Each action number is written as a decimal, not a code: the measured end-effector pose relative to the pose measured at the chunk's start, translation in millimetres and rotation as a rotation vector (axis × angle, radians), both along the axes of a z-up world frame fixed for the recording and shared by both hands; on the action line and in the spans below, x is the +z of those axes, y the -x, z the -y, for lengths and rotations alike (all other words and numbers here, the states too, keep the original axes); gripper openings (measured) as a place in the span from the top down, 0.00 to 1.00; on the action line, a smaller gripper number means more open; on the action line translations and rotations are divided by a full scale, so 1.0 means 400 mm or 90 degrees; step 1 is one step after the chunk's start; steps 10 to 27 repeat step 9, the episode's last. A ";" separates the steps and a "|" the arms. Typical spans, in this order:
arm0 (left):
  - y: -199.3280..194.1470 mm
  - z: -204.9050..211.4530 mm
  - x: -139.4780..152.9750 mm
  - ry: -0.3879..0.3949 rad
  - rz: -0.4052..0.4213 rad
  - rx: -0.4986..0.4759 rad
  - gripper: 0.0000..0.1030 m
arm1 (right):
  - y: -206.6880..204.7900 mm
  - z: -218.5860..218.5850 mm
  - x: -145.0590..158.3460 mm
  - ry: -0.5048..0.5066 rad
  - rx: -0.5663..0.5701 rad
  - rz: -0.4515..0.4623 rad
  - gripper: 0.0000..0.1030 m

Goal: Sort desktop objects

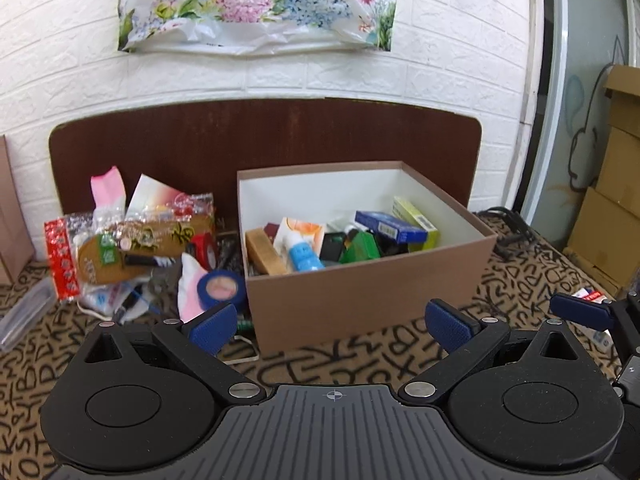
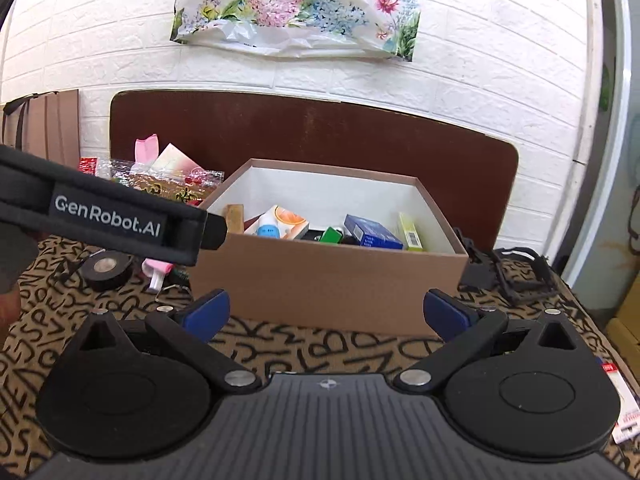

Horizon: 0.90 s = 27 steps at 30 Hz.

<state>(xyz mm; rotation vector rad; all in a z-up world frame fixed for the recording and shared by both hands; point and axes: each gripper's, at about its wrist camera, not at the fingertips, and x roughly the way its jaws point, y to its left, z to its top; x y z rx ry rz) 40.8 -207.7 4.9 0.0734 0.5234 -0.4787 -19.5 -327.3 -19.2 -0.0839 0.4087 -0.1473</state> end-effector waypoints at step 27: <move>0.047 0.005 0.003 -0.003 -0.008 -0.023 0.00 | 0.041 -0.005 -0.018 -0.028 -0.006 -0.009 0.00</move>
